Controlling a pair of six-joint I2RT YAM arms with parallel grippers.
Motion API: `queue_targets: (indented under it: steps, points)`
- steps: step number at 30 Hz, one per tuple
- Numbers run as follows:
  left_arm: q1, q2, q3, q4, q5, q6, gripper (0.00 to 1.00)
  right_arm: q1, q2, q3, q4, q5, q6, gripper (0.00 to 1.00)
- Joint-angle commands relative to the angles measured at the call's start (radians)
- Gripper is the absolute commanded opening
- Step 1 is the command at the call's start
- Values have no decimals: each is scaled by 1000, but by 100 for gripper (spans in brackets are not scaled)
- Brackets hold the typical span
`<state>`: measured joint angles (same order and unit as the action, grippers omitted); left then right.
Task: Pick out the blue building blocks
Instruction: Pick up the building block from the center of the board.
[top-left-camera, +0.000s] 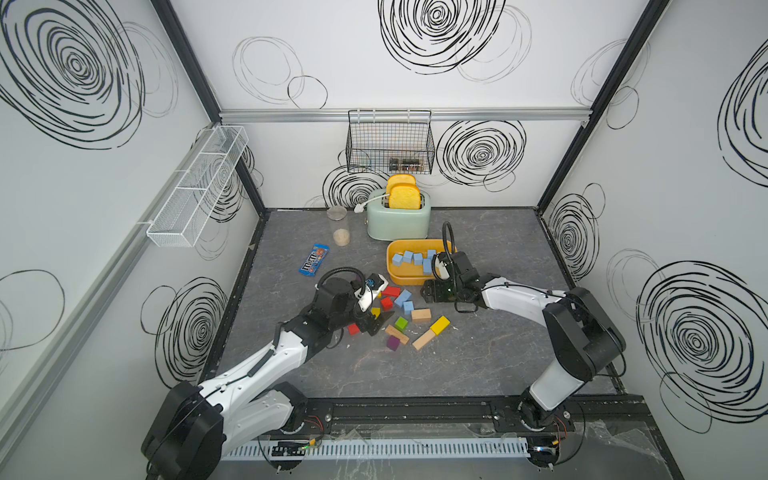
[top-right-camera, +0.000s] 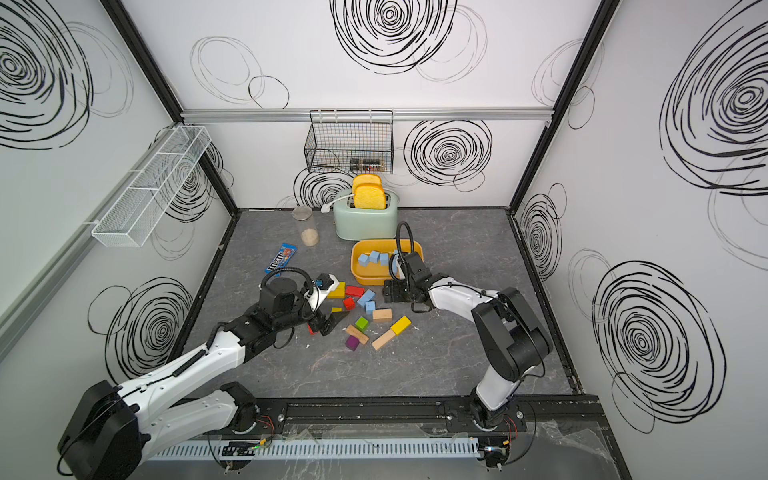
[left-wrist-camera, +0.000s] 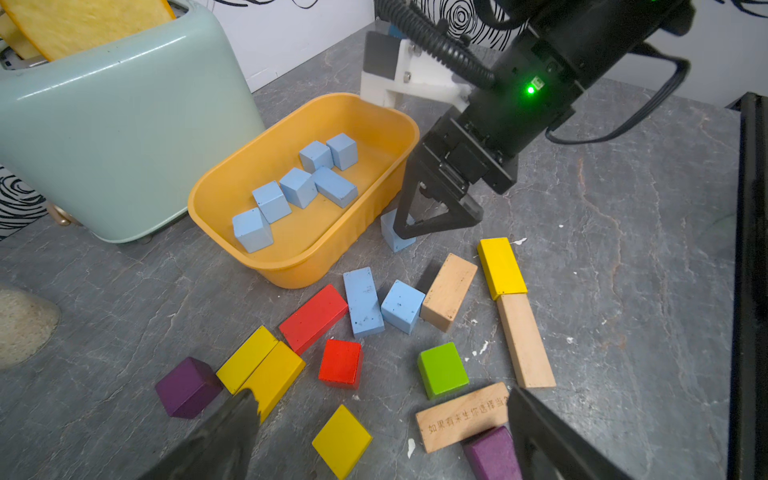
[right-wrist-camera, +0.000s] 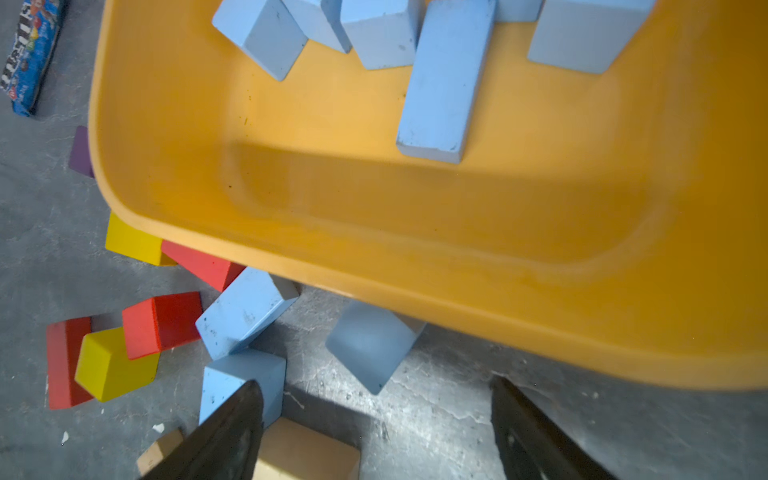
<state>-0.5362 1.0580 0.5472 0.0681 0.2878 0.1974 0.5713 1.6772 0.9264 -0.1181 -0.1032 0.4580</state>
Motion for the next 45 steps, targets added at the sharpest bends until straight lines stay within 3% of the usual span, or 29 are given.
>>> queue_targets:
  steps: [1,18,45]
  points:
    - [7,4,10,28,11,0,96,10,25,33,6,50,41,84]
    - [8,7,13,24,14,-6,96,31,107,66,37,135,134,79]
    - [5,-7,15,24,11,-21,96,86,104,74,-49,359,107,76]
